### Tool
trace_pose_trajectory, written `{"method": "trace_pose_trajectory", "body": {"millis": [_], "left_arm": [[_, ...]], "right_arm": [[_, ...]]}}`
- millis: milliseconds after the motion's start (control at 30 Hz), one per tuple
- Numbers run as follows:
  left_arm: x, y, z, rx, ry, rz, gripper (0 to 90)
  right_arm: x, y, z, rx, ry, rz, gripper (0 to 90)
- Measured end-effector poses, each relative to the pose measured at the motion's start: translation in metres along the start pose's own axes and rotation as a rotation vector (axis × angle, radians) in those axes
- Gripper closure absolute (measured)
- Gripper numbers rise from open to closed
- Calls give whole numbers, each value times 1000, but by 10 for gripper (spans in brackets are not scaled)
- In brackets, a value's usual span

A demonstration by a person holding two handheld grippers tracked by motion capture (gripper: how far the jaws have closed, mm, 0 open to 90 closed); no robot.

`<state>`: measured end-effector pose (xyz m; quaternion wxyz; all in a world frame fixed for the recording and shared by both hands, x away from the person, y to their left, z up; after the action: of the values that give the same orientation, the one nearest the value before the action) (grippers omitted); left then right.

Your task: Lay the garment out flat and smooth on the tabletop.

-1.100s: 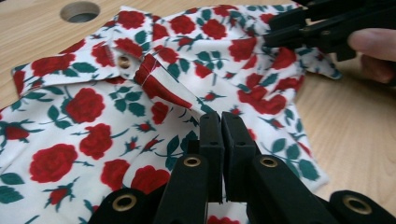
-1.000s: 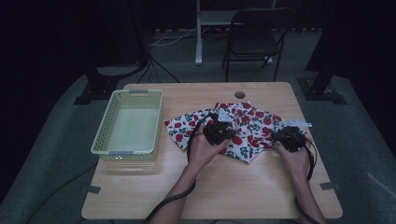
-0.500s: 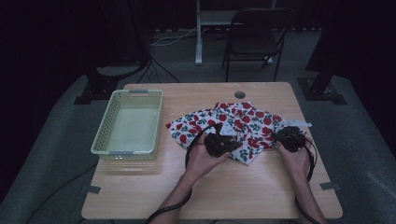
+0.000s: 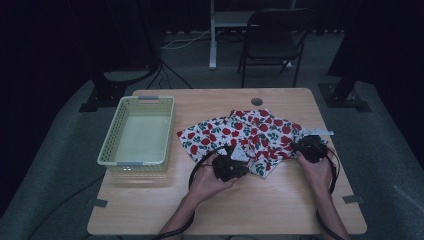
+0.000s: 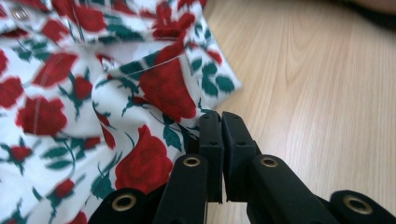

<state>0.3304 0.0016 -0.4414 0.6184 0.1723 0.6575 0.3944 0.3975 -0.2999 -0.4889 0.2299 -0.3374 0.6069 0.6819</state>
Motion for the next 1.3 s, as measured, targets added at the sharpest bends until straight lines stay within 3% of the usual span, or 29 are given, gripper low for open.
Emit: {"method": "trace_pose_trajectory", "body": {"millis": [367, 767, 833, 1000, 1300], "left_arm": [[28, 2, 2, 18, -14, 113, 887], [56, 19, 18, -30, 51, 126, 880], [62, 23, 22, -42, 82, 112, 880], [68, 30, 28, -59, 107, 104, 880], [76, 34, 32, -64, 123, 112, 880]], "right_arm": [[-1, -2, -3, 2, -7, 0, 642], [-3, -4, -8, 7, -15, -3, 643], [-4, -5, -10, 10, -13, 0, 643], [-6, -6, -12, 10, -14, 3, 642], [-7, -8, -16, 4, -24, 0, 640]]}}
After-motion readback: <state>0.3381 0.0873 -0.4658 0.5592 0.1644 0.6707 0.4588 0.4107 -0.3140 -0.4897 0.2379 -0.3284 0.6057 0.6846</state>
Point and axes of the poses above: each handheld gripper's, and its own axes: y roughly backward along the jaws, x roughly out of its underside, z roughly to its left, the point moved 1 cm from there along -y, roughly forward along the jaws, and after that the axes turned 5 degrees about -y, right-handed, at the moved point
